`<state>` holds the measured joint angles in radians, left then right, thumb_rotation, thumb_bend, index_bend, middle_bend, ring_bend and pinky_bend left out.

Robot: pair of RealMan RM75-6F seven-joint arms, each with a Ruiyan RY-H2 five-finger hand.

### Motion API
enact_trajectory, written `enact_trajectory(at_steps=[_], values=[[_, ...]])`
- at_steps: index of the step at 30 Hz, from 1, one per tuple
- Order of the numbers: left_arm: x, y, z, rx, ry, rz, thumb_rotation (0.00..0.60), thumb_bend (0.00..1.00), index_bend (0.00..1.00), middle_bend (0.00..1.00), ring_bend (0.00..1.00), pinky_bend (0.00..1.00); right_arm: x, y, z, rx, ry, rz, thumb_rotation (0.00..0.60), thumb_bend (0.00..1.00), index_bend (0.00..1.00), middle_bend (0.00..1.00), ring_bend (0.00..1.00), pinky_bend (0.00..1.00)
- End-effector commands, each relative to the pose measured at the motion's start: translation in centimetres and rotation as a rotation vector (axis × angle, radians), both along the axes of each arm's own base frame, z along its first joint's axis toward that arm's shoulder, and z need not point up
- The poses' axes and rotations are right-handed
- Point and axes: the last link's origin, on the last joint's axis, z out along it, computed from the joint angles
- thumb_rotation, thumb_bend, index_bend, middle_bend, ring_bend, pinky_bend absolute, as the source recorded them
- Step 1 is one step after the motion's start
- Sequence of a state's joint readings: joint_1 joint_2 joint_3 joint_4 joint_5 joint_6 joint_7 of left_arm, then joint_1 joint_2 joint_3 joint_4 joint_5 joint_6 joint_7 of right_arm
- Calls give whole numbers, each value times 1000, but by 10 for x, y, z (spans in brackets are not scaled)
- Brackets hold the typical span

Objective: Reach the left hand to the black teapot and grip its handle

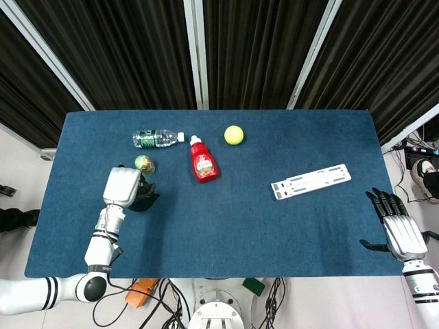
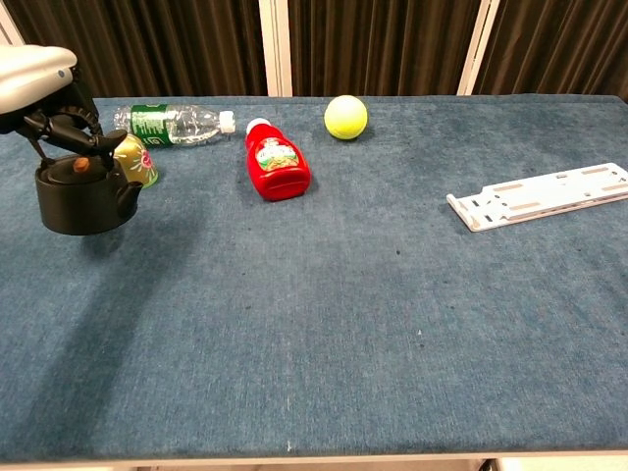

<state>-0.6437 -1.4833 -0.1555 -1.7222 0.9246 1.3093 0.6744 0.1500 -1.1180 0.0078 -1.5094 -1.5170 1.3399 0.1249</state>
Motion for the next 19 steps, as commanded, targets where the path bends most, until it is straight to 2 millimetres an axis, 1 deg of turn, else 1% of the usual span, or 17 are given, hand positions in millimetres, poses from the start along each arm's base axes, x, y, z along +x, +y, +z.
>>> enact_trajectory(at_steps=[1, 6, 19], values=[[-3, -1, -1, 7, 31, -9, 398, 410, 1000, 1000, 1000, 480, 0, 0, 0, -1, 0, -2, 600, 83, 0, 0, 0, 0], [-7, 0, 1, 13, 81, -22, 405, 412, 1000, 1000, 1000, 487, 0, 1, 1, -1, 2, -4, 600, 83, 0, 0, 0, 0], [-10, -1, 2, 34, 106, -23, 404, 413, 1000, 1000, 1000, 487, -1, -2, 0, 4, 2, -6, 600, 83, 0, 0, 0, 0]])
